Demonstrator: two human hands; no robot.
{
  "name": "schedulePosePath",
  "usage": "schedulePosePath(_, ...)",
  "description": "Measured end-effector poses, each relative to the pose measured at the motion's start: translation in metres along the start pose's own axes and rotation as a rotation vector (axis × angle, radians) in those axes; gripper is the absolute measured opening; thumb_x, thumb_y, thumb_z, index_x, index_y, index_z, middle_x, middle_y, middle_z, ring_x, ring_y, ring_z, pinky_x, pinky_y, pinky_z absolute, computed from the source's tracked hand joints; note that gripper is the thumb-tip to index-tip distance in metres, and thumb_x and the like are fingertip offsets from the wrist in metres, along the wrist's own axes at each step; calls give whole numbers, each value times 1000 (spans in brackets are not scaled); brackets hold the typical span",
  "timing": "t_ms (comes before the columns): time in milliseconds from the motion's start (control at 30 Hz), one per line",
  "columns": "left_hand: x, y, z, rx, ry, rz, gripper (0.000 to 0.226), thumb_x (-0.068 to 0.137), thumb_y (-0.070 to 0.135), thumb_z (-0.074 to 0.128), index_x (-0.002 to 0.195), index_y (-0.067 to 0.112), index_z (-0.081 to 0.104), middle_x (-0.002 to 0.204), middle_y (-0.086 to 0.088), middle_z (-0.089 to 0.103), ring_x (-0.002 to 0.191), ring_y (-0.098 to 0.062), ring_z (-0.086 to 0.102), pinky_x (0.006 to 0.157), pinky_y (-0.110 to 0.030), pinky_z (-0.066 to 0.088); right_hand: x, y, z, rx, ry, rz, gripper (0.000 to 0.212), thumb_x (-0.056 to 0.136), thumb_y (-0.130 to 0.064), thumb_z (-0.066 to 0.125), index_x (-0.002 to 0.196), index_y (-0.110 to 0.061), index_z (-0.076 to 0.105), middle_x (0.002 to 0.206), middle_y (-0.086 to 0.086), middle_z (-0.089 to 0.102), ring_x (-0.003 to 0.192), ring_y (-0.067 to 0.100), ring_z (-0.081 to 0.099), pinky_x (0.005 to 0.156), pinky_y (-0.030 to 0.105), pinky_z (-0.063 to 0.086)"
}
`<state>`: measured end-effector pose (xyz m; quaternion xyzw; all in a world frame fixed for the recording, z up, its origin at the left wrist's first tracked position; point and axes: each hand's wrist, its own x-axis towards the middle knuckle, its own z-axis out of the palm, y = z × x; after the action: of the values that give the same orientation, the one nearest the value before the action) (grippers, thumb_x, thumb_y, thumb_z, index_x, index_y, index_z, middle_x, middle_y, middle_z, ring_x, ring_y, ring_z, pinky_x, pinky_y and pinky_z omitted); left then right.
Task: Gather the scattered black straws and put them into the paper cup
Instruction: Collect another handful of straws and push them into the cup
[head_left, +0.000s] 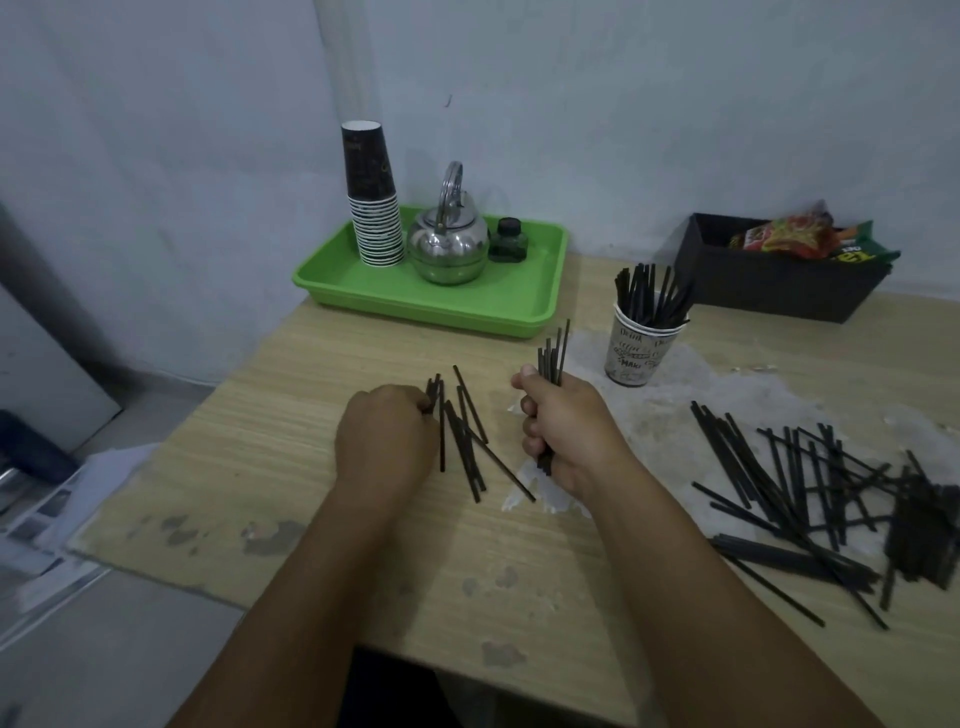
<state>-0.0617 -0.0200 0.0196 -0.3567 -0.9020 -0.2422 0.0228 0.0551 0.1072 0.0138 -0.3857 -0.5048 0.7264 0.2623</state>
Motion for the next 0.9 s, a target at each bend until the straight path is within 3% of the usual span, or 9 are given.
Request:
schedulePosePath(100,-1,-1,3,38,42,14,22,85,28,62,94,11,74,93,-13,70,88,-33,61,75,-36,49,-1,2,0,2,-4,-13,23,97,-31,57,98,-10,66,60,-4,44,42,7,35,40,22,30)
schedulePosePath(200,-4,-3,6,110,56,-10,36,87,44,61,92,11,72,93,-12,66,86,-31,60,75,-36,50,-1,2,-1,28,4,-12,24,97,-32,57,99,-10,66,60,-4,45,42,7,36,39,22,32)
schedulePosePath(467,-3,2,10,220,79,-71,18,91,24,52,93,16,68,92,-5,63,89,-27,59,64,-31,41,-5,-5,-4,135,16,47,22,99,-30,56,98,-9,64,63,-2,46,42,6,36,38,22,32)
schedulePosePath(633,-5,1,18,306,62,-68,19,95,21,46,106,10,56,108,-12,60,102,-31,55,77,-39,44,-6,-7,-5,154,16,57,20,99,-27,55,98,-9,64,65,-1,45,44,6,36,40,21,32)
schedulePosePath(900,-4,13,12,-150,125,-7,17,98,27,46,96,16,60,86,-3,61,82,-27,58,66,-34,37,-6,-2,-1,105,-54,-15,31,92,-27,68,109,-1,64,66,-2,42,44,6,35,40,21,33)
